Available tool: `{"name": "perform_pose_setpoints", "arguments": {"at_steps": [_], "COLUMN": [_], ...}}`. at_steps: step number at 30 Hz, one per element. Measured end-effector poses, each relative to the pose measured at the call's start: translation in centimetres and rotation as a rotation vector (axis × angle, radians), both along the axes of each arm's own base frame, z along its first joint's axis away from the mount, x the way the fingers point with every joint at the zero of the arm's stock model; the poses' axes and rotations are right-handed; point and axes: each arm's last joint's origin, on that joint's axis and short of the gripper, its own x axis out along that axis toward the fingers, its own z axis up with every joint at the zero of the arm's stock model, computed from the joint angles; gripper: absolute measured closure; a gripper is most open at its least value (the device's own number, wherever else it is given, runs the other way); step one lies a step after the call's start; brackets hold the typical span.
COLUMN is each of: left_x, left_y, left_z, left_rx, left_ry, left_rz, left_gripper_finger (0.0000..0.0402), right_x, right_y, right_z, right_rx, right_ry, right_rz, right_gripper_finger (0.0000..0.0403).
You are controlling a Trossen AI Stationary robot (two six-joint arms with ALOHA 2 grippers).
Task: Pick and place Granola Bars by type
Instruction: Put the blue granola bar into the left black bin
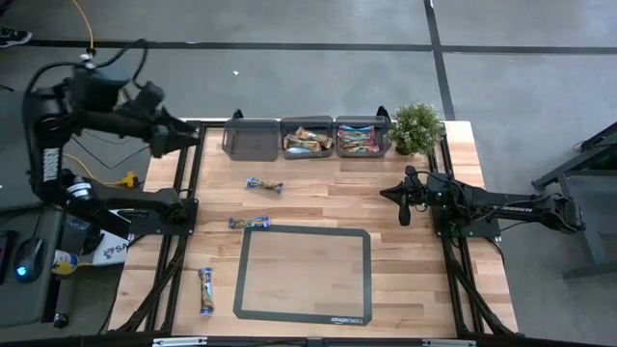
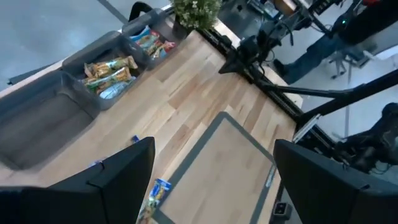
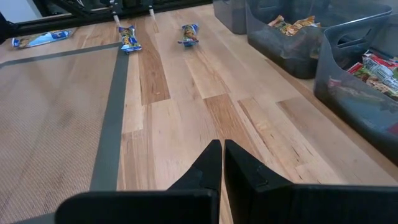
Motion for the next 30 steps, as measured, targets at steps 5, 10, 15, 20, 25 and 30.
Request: {"name": "perform_pose_setpoints", "arguments": {"at_steps": [5,10,15,20,25,30], "left_x": [-1.5,-0.3,1.4,2.0,2.8,4.3], "left_y": [-1.1,-0.6,0.3,0.3,-0.6,-2.1], "left_z": [-0.7,-3.0,-6.1,-9.5,-11.8,-12.6], "left_rx": [-0.03,-0.107,-0.181,-0.281,-0.334,-0.354], "left_ry": [-0.025,-0.03,-0.06,-0.046,-0.056,-0.105], "left_rz": [0.006,-0.066,-0.126,-0.171,-0.207,-0.289], "left_gripper_finger": [0.0076,0.0076,0.0076,0.0076,0.0076,0.0076], "right_x": [0.0,0.0,0.0,0.0,0.0,0.0], "right_y": [0.0,0.0,0.0,0.0,0.0,0.0], "right_z": [0.0,0.0,0.0,0.0,0.0,0.0], "right_rx": [0.0,0.0,0.0,0.0,0.0,0.0], "right_ry": [0.0,0.0,0.0,0.0,0.0,0.0], "right_rz": [0.0,0.0,0.0,0.0,0.0,0.0], "right_gripper_finger": [0.0402,0.0402,0.0402,0.0402,0.0402,0.0402]}}
